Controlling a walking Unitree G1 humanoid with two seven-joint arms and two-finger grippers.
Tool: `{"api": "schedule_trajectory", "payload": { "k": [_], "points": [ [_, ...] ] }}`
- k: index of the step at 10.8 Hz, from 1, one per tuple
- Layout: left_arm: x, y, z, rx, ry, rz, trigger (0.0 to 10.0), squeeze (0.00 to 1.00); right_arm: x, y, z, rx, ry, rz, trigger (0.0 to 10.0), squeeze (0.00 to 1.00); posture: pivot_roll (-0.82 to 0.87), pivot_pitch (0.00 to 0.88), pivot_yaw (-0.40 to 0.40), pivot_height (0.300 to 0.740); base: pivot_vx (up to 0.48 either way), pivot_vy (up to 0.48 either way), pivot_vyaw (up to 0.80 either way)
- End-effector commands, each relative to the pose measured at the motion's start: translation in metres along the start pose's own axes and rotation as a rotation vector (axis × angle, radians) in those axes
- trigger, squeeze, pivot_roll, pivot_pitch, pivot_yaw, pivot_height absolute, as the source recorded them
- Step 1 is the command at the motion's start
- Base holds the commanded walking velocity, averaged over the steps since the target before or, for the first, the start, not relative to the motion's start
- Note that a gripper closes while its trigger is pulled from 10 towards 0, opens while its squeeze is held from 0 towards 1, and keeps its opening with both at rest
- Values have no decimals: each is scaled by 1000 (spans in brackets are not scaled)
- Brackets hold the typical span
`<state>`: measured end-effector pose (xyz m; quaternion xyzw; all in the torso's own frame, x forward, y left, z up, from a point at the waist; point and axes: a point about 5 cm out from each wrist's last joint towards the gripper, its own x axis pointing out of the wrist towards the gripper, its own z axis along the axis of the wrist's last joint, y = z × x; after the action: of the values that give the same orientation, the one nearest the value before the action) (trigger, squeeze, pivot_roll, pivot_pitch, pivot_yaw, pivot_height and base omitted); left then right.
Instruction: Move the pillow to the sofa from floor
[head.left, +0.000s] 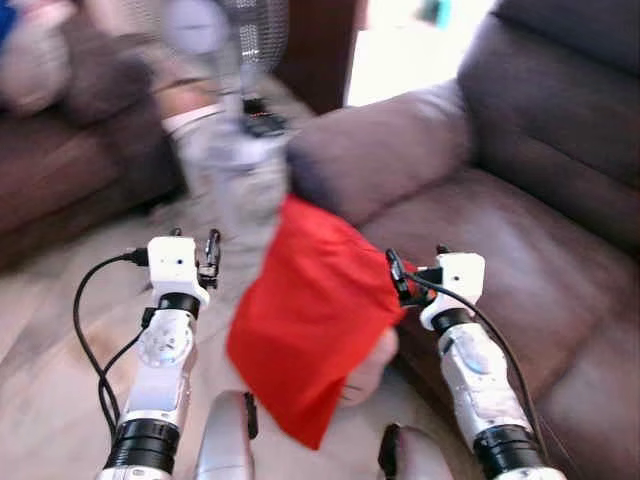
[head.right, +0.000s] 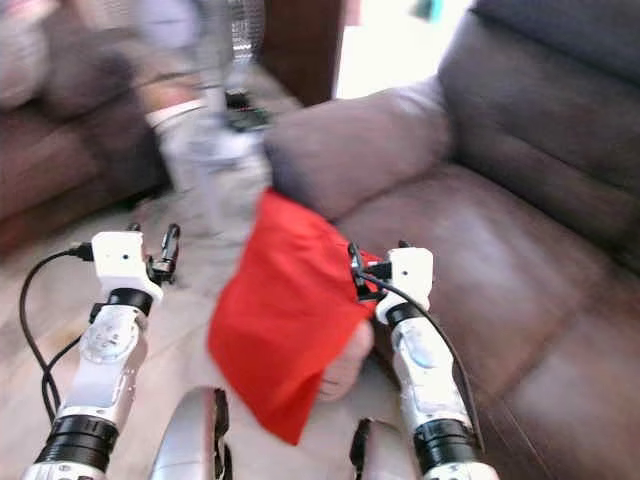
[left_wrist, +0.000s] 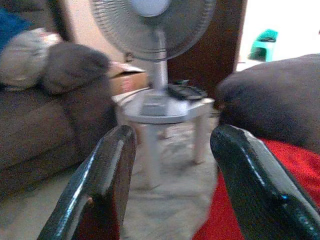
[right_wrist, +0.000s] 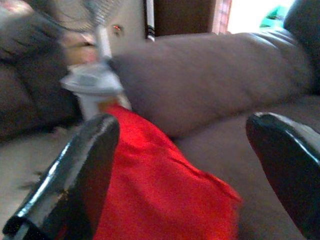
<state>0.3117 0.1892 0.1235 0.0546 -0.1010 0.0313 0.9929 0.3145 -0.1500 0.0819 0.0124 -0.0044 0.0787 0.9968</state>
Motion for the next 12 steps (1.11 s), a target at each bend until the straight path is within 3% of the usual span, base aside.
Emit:
{"api": "schedule_trajectory", "payload": {
  "k": [1,12],
  "points": [
    [1,-3,3,-9,-3,-10,10000,0,-2,-6,-3,10,13,-29,10000,0,53,78,-61,604,0,0,0],
    [1,-1,3,2,0,-7,10000,0,0,-7,-6,26,35,-53,10000,0,58,82,-59,604,291,0,-41]
  ]
}}
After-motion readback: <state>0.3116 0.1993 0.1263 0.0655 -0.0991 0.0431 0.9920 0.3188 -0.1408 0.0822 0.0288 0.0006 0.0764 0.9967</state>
